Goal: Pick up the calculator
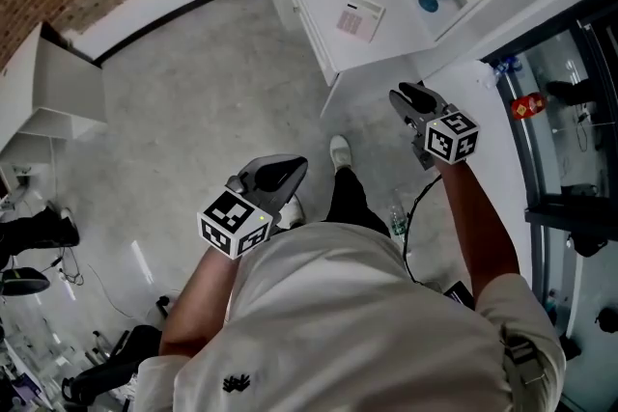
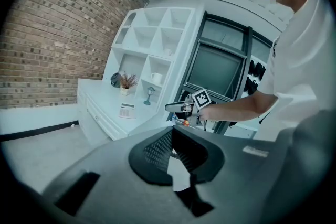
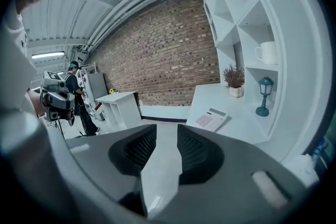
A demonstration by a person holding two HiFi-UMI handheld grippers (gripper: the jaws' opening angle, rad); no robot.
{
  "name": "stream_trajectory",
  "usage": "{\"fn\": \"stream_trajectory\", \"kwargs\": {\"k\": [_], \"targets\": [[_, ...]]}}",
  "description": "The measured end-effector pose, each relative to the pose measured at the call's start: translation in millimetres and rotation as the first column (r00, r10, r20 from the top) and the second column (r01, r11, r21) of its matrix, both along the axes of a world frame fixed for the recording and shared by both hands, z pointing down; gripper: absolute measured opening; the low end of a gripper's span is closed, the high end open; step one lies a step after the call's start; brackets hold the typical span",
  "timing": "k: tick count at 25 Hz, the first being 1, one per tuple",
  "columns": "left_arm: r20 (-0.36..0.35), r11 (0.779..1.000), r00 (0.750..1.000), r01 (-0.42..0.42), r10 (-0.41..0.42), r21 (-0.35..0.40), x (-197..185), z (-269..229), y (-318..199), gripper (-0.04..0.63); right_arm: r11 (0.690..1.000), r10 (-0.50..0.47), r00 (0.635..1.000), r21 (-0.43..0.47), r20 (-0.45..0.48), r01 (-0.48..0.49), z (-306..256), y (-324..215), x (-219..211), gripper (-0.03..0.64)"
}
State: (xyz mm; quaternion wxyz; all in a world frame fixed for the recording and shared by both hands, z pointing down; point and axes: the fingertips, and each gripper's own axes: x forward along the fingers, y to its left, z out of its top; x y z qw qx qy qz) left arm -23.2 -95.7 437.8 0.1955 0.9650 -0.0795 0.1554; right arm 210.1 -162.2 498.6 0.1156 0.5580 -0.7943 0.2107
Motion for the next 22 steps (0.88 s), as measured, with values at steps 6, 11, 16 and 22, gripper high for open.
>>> {"fn": "stream_trajectory", "kwargs": {"k": [6,11,16,22], "targets": [[0.008,0.996,0.996,0.087,-0.087,-0.022,38,2,-68,0.006,1.0,-0.012,1.0,-0.017,0.007,0.012,21,-93,66,0.143],[0.008,0.991,0.991,0.132,-0.131,-0.008,84,-7,-117,0.006,0.997,-0.062,0.998,-0.042,0.017,0.062,39,-161,110,0.146],[0.032,0.985,0.985,0.172,-0.172,-0.005,117,-6,-152,0.006,0.992,-0.107,0.994,-0.069,0.024,0.109,61,-213,137,0.153],[0.057,0.969,0.967,0.248,-0.247,-0.01,140,0,-179,0.006,0.984,-0.148,0.988,-0.098,0.039,0.151,90,-257,159,0.161]]}}
